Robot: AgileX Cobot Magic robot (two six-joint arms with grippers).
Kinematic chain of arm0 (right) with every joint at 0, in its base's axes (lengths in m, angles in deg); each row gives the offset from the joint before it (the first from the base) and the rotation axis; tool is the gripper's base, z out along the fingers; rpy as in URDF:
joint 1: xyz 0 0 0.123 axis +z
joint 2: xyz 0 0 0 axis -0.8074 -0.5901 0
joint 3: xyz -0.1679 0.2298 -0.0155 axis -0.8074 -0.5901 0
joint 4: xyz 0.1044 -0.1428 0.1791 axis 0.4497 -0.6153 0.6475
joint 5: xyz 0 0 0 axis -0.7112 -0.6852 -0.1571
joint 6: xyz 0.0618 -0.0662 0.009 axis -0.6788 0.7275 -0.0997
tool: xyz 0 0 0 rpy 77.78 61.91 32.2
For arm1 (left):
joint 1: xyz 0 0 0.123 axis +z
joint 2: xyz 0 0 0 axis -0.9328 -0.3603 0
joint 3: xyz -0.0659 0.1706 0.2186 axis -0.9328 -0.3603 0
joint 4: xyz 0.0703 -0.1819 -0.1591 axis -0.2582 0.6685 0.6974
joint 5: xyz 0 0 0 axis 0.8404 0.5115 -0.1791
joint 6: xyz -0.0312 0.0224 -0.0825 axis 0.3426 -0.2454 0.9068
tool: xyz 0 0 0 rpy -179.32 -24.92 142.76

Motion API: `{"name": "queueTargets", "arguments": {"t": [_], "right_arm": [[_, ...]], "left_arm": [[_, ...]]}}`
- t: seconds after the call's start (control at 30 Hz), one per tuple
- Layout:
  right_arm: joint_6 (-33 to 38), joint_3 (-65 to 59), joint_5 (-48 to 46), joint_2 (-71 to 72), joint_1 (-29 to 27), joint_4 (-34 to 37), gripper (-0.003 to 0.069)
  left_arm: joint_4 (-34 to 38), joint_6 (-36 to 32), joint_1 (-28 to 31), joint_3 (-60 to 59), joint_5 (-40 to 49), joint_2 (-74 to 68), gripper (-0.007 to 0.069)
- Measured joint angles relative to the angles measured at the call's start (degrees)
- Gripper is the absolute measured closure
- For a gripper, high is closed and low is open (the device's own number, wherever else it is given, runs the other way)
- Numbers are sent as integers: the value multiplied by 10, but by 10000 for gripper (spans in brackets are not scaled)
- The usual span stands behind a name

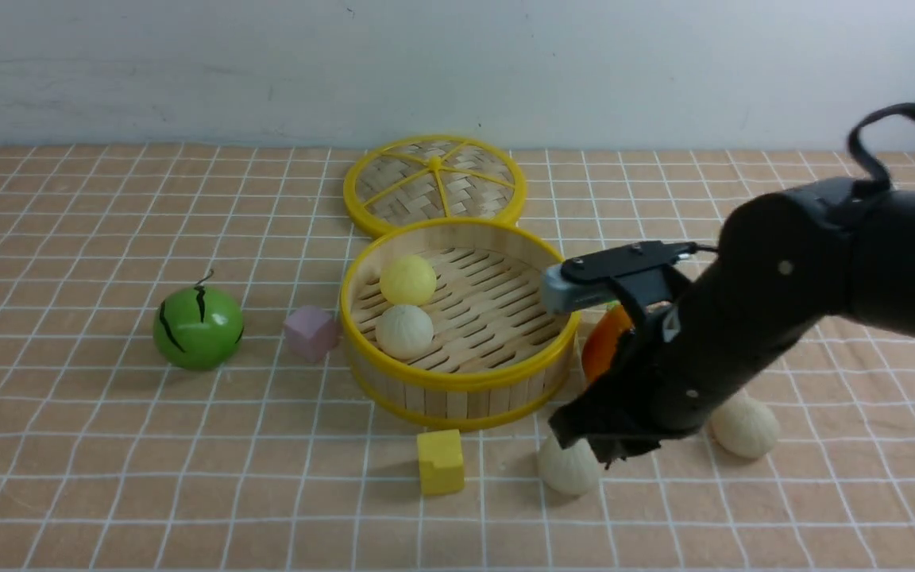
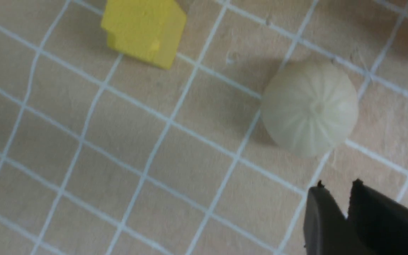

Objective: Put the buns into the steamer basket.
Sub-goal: Use the right arm to grab a steamed stuffed bun, then use the right arm to put the steamed stuffed bun into the steamer

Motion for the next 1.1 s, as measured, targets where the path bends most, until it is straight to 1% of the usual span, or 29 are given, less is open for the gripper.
{"name": "queueTargets", "arguments": {"t": [0.07,0.13,0.17,0.23,0.33,0.5,0.53,0.6,0.63,0.67,0.7,0.73,0.77,0.8,0.97,1.1], "right_arm": [[-21,7,25,-26,9,-16,431],[-26,8,47,-37,12,-22,383],[-31,8,65,-47,13,-23,345],[-37,8,89,-60,14,-27,314],[-38,8,119,-76,14,-37,312],[-42,8,140,-99,14,-49,363],[-42,8,141,-102,14,-50,385],[-45,9,141,-103,15,-53,477],[-45,11,139,-102,15,-53,508],[-45,11,139,-101,15,-53,517],[-45,12,136,-96,15,-53,577],[-45,12,135,-95,15,-53,586],[-45,12,126,-83,15,-49,634],[-45,14,119,-73,15,-45,648],[-44,46,112,-25,15,-31,652],[-31,92,167,-31,15,-31,644]], "left_arm": [[0,0,0,0,0,0,620],[0,0,0,0,0,0,620],[0,0,0,0,0,0,620],[0,0,0,0,0,0,617],[0,0,0,0,0,0,617],[0,0,0,0,0,0,617],[0,0,0,0,0,0,617],[0,0,0,0,0,0,617],[0,0,0,0,0,0,617],[0,0,0,0,0,0,617],[0,0,0,0,0,0,617],[0,0,0,0,0,0,617],[0,0,0,0,0,0,615],[0,0,0,0,0,0,614],[0,0,0,0,0,0,608],[0,0,0,0,0,0,606]]}}
